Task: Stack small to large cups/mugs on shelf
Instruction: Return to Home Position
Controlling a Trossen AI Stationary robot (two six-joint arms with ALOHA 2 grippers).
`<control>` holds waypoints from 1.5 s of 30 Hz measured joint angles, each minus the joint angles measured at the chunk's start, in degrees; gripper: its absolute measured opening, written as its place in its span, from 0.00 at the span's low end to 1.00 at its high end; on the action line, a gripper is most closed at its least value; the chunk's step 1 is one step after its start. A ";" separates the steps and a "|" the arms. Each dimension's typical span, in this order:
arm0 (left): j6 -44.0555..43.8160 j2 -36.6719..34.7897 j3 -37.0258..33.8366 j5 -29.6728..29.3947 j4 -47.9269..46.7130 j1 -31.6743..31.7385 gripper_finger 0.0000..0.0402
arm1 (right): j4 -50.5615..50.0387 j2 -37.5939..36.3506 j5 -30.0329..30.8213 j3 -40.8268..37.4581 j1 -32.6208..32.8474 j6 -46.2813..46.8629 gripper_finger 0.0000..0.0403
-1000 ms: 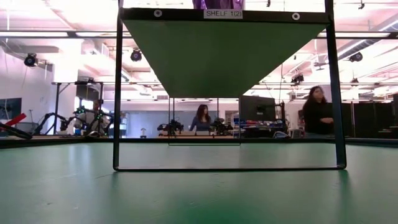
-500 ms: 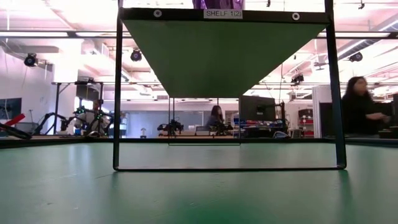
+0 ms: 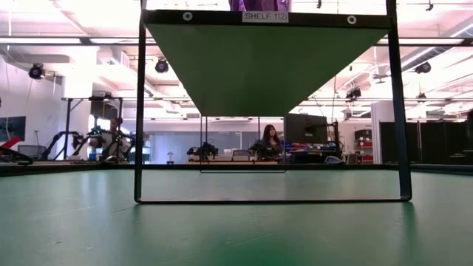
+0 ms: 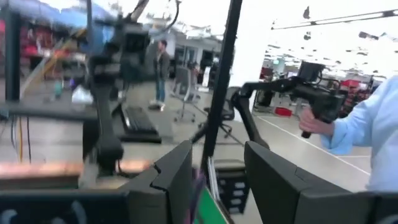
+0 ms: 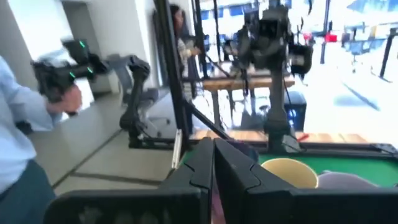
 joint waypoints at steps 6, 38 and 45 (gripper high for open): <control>-6.76 -4.82 -12.30 -6.77 2.53 0.06 0.33 | 9.30 -8.33 0.34 -13.97 -1.28 3.17 0.02; -18.90 -40.89 -46.19 -15.65 1.81 -0.01 0.33 | 13.66 -40.14 6.47 -44.60 -1.30 10.11 0.02; -19.32 -44.74 -51.12 -15.58 1.80 -0.01 0.33 | 14.78 -46.39 6.95 -49.06 -1.30 8.82 0.02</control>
